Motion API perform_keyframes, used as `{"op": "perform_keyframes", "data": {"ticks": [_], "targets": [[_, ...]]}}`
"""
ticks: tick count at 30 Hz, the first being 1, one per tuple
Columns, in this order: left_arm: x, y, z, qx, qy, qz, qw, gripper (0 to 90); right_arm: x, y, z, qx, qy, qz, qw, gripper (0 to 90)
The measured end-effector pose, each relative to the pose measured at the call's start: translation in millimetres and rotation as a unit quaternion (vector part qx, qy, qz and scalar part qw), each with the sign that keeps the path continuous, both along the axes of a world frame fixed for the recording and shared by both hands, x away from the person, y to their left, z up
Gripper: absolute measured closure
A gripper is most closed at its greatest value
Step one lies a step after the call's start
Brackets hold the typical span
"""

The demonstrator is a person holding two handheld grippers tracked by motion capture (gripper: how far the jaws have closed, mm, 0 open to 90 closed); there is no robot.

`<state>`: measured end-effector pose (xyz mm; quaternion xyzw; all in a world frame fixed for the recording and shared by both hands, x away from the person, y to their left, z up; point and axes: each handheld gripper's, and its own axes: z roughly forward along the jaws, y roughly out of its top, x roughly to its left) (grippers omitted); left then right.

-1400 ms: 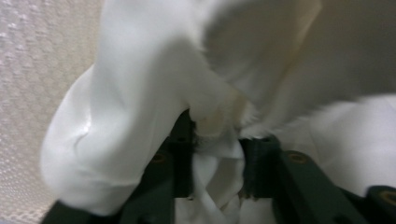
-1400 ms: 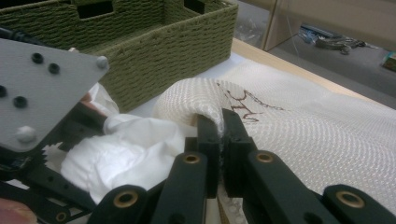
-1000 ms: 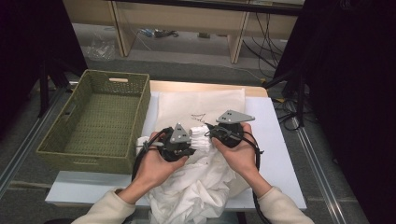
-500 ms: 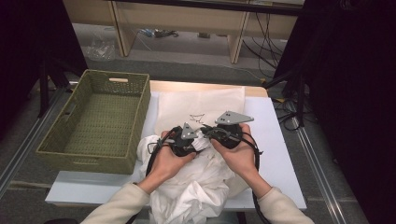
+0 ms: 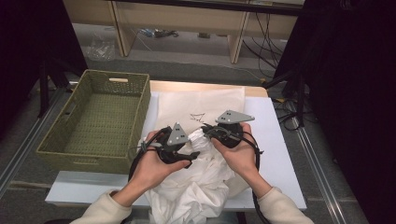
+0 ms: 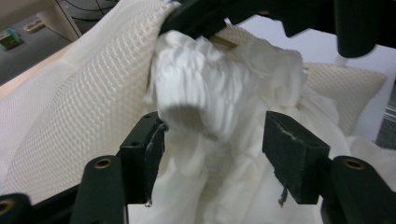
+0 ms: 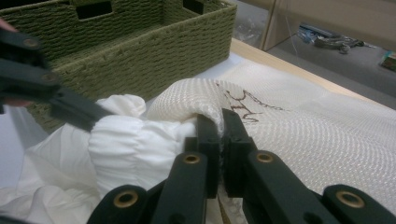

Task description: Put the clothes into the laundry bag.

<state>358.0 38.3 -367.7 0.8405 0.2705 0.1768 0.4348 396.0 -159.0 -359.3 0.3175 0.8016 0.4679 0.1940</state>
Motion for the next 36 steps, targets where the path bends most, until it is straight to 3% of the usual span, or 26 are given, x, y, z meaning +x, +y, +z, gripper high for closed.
{"op": "perform_keyframes", "data": {"ticks": [1, 4, 5, 6, 9, 12, 13, 14, 15, 16, 18, 19, 21, 22, 23, 26, 30, 31, 32, 33, 34, 35, 36], "targets": [[2.3, -1.3, -0.6, 0.002, 0.000, 0.003, 1.0000, 38.1, 0.5, -0.3, -0.1, -0.004, -0.003, 0.006, 1.0000, 88.9], [9.4, -6.4, -4.3, 0.004, -0.006, 0.007, 0.9999, 54.6, 0.5, -0.4, -0.6, -0.004, -0.005, 0.002, 1.0000, 88.9], [12.1, -8.7, -6.2, 0.000, -0.009, 0.009, 0.9999, 54.6, 0.5, -0.4, -0.6, -0.004, -0.005, 0.002, 1.0000, 88.9], [14.6, -9.8, -7.0, 0.004, -0.010, 0.008, 0.9999, 60.3, 1.4, -0.9, -0.7, -0.005, -0.008, 0.004, 0.9999, 88.9], [21.0, -15.7, -14.3, -0.009, 0.005, 0.012, 0.9999, 82.3, 2.0, -1.7, -1.5, -0.002, 0.000, 0.008, 1.0000, 88.9], [27.8, -21.6, -23.0, 0.013, 0.001, 0.018, 0.9998, 83.5, 1.6, -1.8, -0.7, 0.001, 0.002, 0.006, 1.0000, 89.0], [30.9, -22.2, -25.4, 0.035, 0.001, 0.010, 0.9994, 83.5, 1.1, -1.3, -0.5, 0.001, 0.002, 0.006, 1.0000, 89.0], [32.5, -27.1, -31.6, 0.019, 0.006, 0.026, 0.9995, 83.6, 0.1, -0.6, 0.0, 0.005, 0.009, 0.013, 0.9999, 89.0], [36.2, -28.1, -35.7, 0.029, 0.004, 0.029, 0.9992, 83.6, -3.6, 2.3, 0.4, 0.015, 0.030, 0.009, 0.9994, 89.0], [39.8, -29.5, -40.4, 0.029, 0.007, 0.034, 0.9990, 83.3, -4.3, 4.3, 1.8, 0.004, 0.013, 0.021, 0.9997, 89.0], [43.0, -30.9, -46.5, 0.014, 0.015, 0.044, 0.9988, 80.1, -5.1, 5.6, 1.7, 0.000, 0.013, 0.021, 0.9997, 88.9], [41.5, -29.5, -45.3, 0.018, 0.019, 0.043, 0.9987, 80.1, -5.1, 5.6, 1.7, 0.000, 0.013, 0.021, 0.9997, 88.9], [33.6, -24.4, -39.0, 0.023, 0.016, 0.036, 0.9990, 67.0, -2.2, 2.9, 0.1, 0.003, 0.013, 0.023, 0.9996, 88.9], [28.6, -20.3, -34.9, 0.027, 0.020, 0.026, 0.9991, 46.1, 0.7, -1.0, -0.1, 0.005, 0.013, 0.016, 0.9998, 88.8], [17.9, -11.7, -28.7, 0.015, 0.024, 0.018, 0.9994, 40.0, 0.7, -2.0, -0.3, 0.012, 0.023, 0.011, 0.9996, 88.8], [8.2, -2.2, -21.6, 0.010, 0.020, 0.014, 0.9997, 35.1, 2.2, -4.1, 0.0, 0.008, 0.014, 0.009, 0.9998, 88.8], [4.5, 13.0, -19.1, 0.033, 0.026, 0.011, 0.9991, 29.1, 1.6, -2.8, 0.9, -0.001, 0.007, 0.003, 1.0000, 88.7], [6.9, 14.9, -22.9, 0.040, 0.033, 0.012, 0.9986, 28.7, 1.0, -1.4, 0.7, 0.004, 0.014, 0.008, 0.9999, 88.7], [12.7, 15.6, -34.7, 0.055, 0.054, 0.017, 0.9969, 31.8, 0.1, 0.0, 0.9, 0.001, 0.008, 0.007, 0.9999, 88.7], [12.7, 15.6, -34.7, 0.055, 0.054, 0.017, 0.9969, 33.5, -0.4, 0.0, 1.2, -0.003, 0.007, 0.007, 0.9999, 88.6], [14.8, 13.9, -42.3, 0.053, 0.070, 0.012, 0.9961, 33.5, -0.4, 0.0, 1.2, -0.003, 0.007, 0.007, 0.9999, 88.6], [16.2, 11.8, -49.4, 0.050, 0.090, 0.011, 0.9946, 34.2, -0.9, 1.2, 0.6, 0.002, 0.018, 0.011, 0.9998, 88.6], [18.7, 7.5, -58.5, 0.061, 0.118, -0.001, 0.9911, 40.5, -0.9, 1.1, 0.6, -0.007, 0.009, 0.009, 0.9999, 88.6]]}}
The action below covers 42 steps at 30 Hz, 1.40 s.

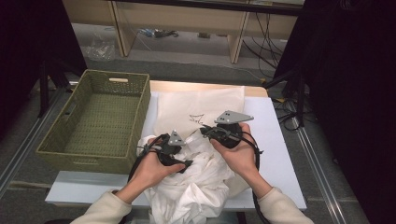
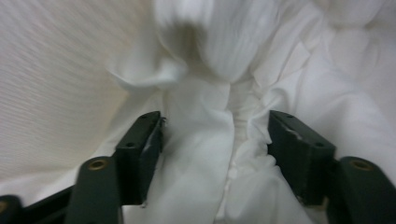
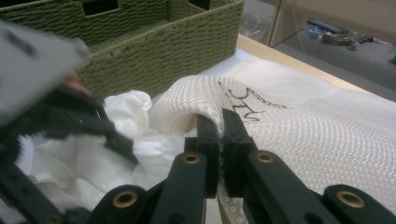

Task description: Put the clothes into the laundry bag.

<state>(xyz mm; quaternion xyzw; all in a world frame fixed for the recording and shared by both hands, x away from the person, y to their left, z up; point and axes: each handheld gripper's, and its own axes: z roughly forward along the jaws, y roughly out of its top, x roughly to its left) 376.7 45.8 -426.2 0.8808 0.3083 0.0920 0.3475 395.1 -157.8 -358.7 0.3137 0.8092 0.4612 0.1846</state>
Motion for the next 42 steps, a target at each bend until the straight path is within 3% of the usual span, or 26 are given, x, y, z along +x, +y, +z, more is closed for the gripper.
{"op": "perform_keyframes", "data": {"ticks": [4, 5, 6, 9, 10, 12, 13, 16, 17, 18, 22, 25, 28, 29, 30, 33, 34, 35, 36, 38, 39, 40, 42], "targets": [[-0.3, -8.0, -4.0, 0.010, 0.006, 0.001, 0.9999, 57.1, 0.8, 2.1, -2.3, 0.010, 0.013, 0.008, 0.9998, 88.6], [-0.4, -10.0, -3.1, 0.017, 0.008, -0.002, 0.9998, 57.1, 1.0, 1.3, -2.2, 0.008, 0.014, 0.007, 0.9998, 88.5], [-1.4, -14.6, -2.8, 0.022, 0.003, -0.005, 0.9997, 65.2, 1.5, -0.4, -1.7, 0.004, 0.007, 0.005, 1.0000, 88.5], [-3.0, -17.6, -1.5, 0.019, 0.004, -0.008, 0.9998, 79.6, 1.3, -0.7, -1.3, 0.002, 0.004, 0.004, 1.0000, 88.5], [-3.7, -18.2, -0.8, 0.016, 0.001, -0.012, 0.9998, 83.4, -0.4, 0.7, -1.3, 0.008, 0.014, 0.002, 0.9999, 88.5], [-5.5, -17.8, 1.4, 0.011, 0.000, -0.006, 0.9999, 86.3, -0.2, 1.7, -2.0, 0.014, 0.014, 0.004, 0.9998, 88.5], [-5.2, -16.8, 2.5, 0.006, -0.003, -0.007, 1.0000, 86.3, 0.1, 1.3, -1.2, 0.004, 0.005, 0.006, 1.0000, 88.5], [-5.0, -12.9, 9.9, -0.030, 0.002, 0.006, 0.9995, 87.4, -0.1, 2.3, -1.6, 0.010, 0.009, 0.009, 0.9999, 88.5], [-5.0, -12.9, 9.9, -0.030, 0.002, 0.006, 0.9995, 87.5, 0.1, 2.5, -1.9, 0.010, 0.010, 0.009, 0.9999, 88.5], [-5.4, -12.6, 13.7, -0.029, -0.005, 0.005, 0.9996, 87.5, 0.1, 2.5, -1.9, 0.010, 0.010, 0.009, 0.9999, 88.5], [-8.8, -19.3, 25.9, -0.064, -0.041, 0.008, 0.9971, 87.6, -2.8, 3.0, 0.7, 0.010, -0.005, 0.004, 0.9999, 88.5], [-7.2, -29.6, 37.6, -0.086, -0.080, 0.013, 0.9930, 87.6, -6.7, 4.1, 6.4, 0.013, -0.021, 0.008, 0.9997, 88.5], [-1.6, -30.8, 39.9, -0.079, -0.090, 0.010, 0.9928, 87.3, -7.9, 6.0, 6.6, 0.017, -0.027, 0.014, 0.9994, 88.5], [1.5, -32.8, 36.6, -0.091, -0.092, 0.029, 0.9911, 87.3, -7.9, 6.0, 6.6, 0.017, -0.027, 0.014, 0.9994, 88.5], [9.7, -30.1, 27.6, -0.075, -0.099, 0.038, 0.9915, 86.9, -8.0, 6.1, 4.6, 0.011, -0.017, 0.008, 0.9998, 88.6], [14.9, -26.5, 16.0, -0.079, -0.087, 0.046, 0.9920, 82.4, -5.2, 6.2, 0.1, 0.010, -0.011, 0.010, 0.9998, 88.6], [15.0, -23.8, 11.1, -0.073, -0.096, 0.028, 0.9923, 71.0, -2.5, 4.3, -2.2, 0.001, -0.013, 0.012, 0.9998, 88.6], [15.0, -23.8, 11.1, -0.073, -0.096, 0.028, 0.9923, 64.8, -2.5, 4.3, -2.2, 0.001, -0.013, 0.012, 0.9998, 88.6], [12.8, -22.6, 12.5, -0.070, -0.100, 0.023, 0.9922, 64.8, -2.6, 4.6, -2.9, 0.008, -0.002, 0.008, 0.9999, 88.6], [5.0, -20.0, 20.9, -0.061, -0.119, 0.010, 0.9910, 49.8, -2.3, 3.1, -2.2, 0.014, 0.004, -0.003, 0.9999, 88.5], [0.9, -18.1, 25.0, -0.061, -0.125, 0.001, 0.9902, 44.3, -0.8, 1.2, -1.3, 0.009, -0.004, 0.007, 0.9999, 88.6], [-4.1, -14.3, 31.0, -0.049, -0.132, -0.002, 0.9900, 39.7, -1.7, 0.6, -0.9, 0.015, -0.001, -0.005, 0.9999, 88.6], [-12.4, -6.6, 40.4, -0.047, -0.131, -0.001, 0.9902, 30.7, -0.8, -1.8, 0.2, 0.014, -0.002, -0.004, 0.9999, 88.5]]}}
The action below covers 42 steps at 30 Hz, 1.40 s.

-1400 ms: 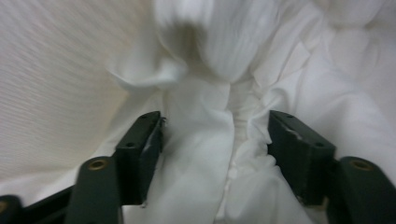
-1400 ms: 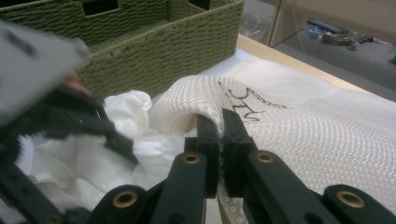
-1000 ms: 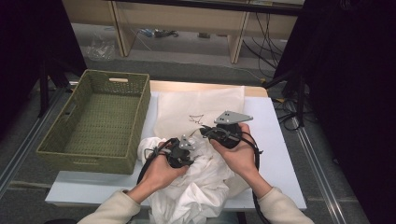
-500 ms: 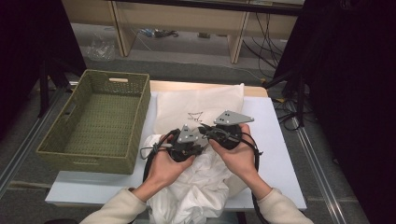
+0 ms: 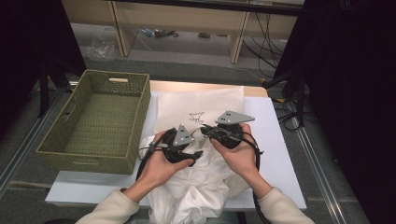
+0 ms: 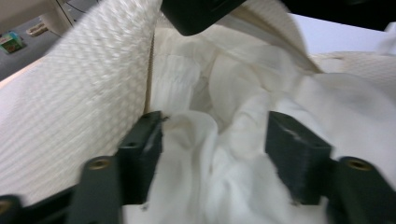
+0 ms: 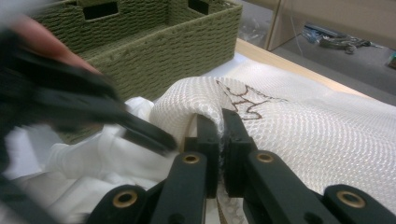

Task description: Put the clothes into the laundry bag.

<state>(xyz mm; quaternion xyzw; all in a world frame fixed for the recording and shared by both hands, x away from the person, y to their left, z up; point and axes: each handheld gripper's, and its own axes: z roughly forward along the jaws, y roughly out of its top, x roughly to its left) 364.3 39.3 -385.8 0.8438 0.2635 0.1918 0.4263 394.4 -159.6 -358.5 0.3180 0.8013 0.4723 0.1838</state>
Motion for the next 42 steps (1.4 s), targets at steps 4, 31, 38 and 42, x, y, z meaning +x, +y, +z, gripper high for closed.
{"op": "perform_keyframes", "data": {"ticks": [4, 31, 38, 42], "targets": [[-5.0, 16.3, 1.2, 0.006, 0.003, 0.009, 0.9999, 25.2, 1.2, -0.6, 0.0, -0.005, -0.005, 0.001, 1.0000, 88.6], [-12.0, -8.1, 2.8, -0.032, 0.030, -0.001, 0.9990, 78.7, 0.0, 3.3, -1.5, -0.002, 0.002, 0.001, 1.0000, 88.5], [27.0, -16.4, -36.6, -0.030, 0.046, 0.033, 0.9980, 73.5, -5.7, 15.1, -4.7, -0.008, 0.001, 0.030, 0.9995, 88.5], [19.4, -10.3, -30.4, -0.012, 0.021, 0.018, 0.9995, 45.4, -4.0, 10.4, -4.3, -0.009, 0.011, 0.016, 0.9998, 88.5]]}}
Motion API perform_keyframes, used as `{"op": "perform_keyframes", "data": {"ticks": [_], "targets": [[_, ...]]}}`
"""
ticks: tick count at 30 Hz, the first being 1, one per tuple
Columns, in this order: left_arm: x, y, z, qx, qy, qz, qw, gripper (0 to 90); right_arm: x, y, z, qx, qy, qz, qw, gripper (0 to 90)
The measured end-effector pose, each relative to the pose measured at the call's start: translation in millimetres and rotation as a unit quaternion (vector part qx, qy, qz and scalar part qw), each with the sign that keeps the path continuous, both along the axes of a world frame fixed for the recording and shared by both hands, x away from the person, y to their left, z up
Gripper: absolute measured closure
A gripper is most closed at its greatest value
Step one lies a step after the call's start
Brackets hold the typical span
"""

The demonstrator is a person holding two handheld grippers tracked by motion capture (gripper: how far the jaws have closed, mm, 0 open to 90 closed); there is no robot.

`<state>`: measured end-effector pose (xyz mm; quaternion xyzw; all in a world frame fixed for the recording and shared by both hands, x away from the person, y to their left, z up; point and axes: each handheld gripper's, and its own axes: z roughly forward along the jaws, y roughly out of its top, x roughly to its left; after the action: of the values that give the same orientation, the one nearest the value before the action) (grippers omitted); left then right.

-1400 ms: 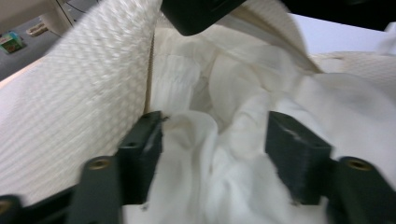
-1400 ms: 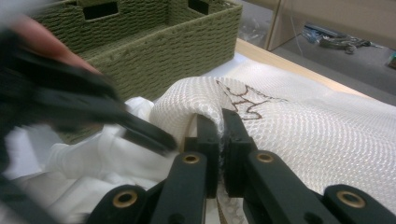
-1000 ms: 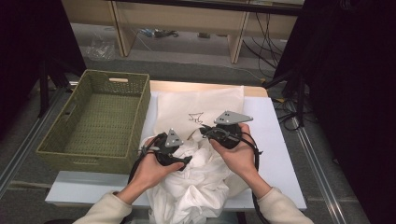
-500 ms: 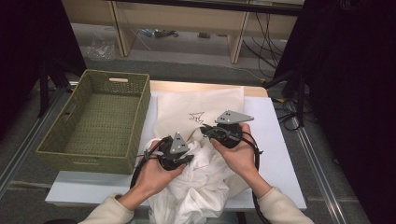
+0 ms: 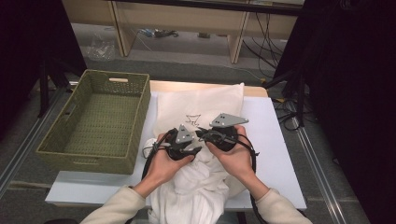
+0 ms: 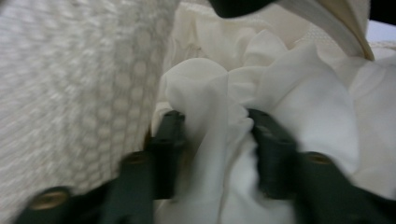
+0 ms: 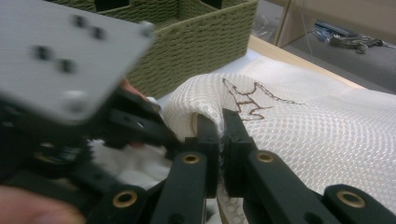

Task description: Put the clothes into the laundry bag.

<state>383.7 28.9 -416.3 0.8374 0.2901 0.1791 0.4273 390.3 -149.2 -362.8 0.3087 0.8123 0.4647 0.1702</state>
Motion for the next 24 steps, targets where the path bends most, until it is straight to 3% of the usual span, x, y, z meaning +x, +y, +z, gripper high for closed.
{"op": "perform_keyframes", "data": {"ticks": [1, 2, 3, 4, 7, 12, 13, 15, 19, 21, 24], "targets": [[0.0, 0.0, 0.0, 0.000, 0.000, 0.000, 1.0000, 39.7, 0.0, 0.0, 0.0, 0.000, 0.000, 0.000, 1.0000, 88.5], [-4.9, 2.9, 4.8, 0.002, -0.002, -0.007, 1.0000, 39.7, 1.9, -1.4, -0.4, 0.004, -0.004, -0.003, 1.0000, 88.5], [-9.2, 5.8, 8.2, 0.001, -0.010, -0.010, 0.9999, 34.7, 3.9, -3.7, -0.3, 0.004, -0.012, -0.003, 0.9999, 88.5], [-14.8, 8.9, 12.4, 0.005, -0.008, -0.008, 0.9999, 27.1, 4.2, -6.0, 0.3, 0.009, -0.004, -0.014, 0.9998, 88.4], [-26.2, 19.5, 20.2, 0.014, -0.017, -0.016, 0.9996, 23.1, 6.2, -8.0, 0.9, 0.003, -0.013, -0.008, 0.9999, 88.4], [-29.7, 35.5, 9.8, 0.016, 0.018, -0.008, 0.9997, 23.4, 5.0, -7.1, 1.4, 0.001, -0.010, -0.014, 0.9999, 88.3], [-27.2, 37.0, 6.0, 0.027, 0.025, -0.009, 0.9993, 23.9, 5.1, -6.6, 1.1, 0.003, -0.003, -0.011, 0.9999, 88.3], [-23.9, 32.7, -4.9, 0.031, 0.053, -0.014, 0.9980, 26.7, 5.7, -6.1, 0.2, 0.003, -0.011, -0.012, 0.9999, 88.3], [-19.6, 17.0, -25.4, 0.037, 0.087, -0.017, 0.9954, 34.6, 5.3, -5.8, -0.2, 0.008, -0.005, -0.015, 0.9998, 88.3], [-18.9, 12.8, -29.9, 0.051, 0.093, -0.032, 0.9939, 45.0, 6.5, -7.6, 0.5, -0.002, -0.010, -0.007, 0.9999, 88.3], [-20.3, 11.2, -30.2, 0.058, 0.094, -0.033, 0.9933, 56.4, 6.0, -8.0, 0.9, -0.003, -0.013, -0.010, 0.9999, 88.4]]}}
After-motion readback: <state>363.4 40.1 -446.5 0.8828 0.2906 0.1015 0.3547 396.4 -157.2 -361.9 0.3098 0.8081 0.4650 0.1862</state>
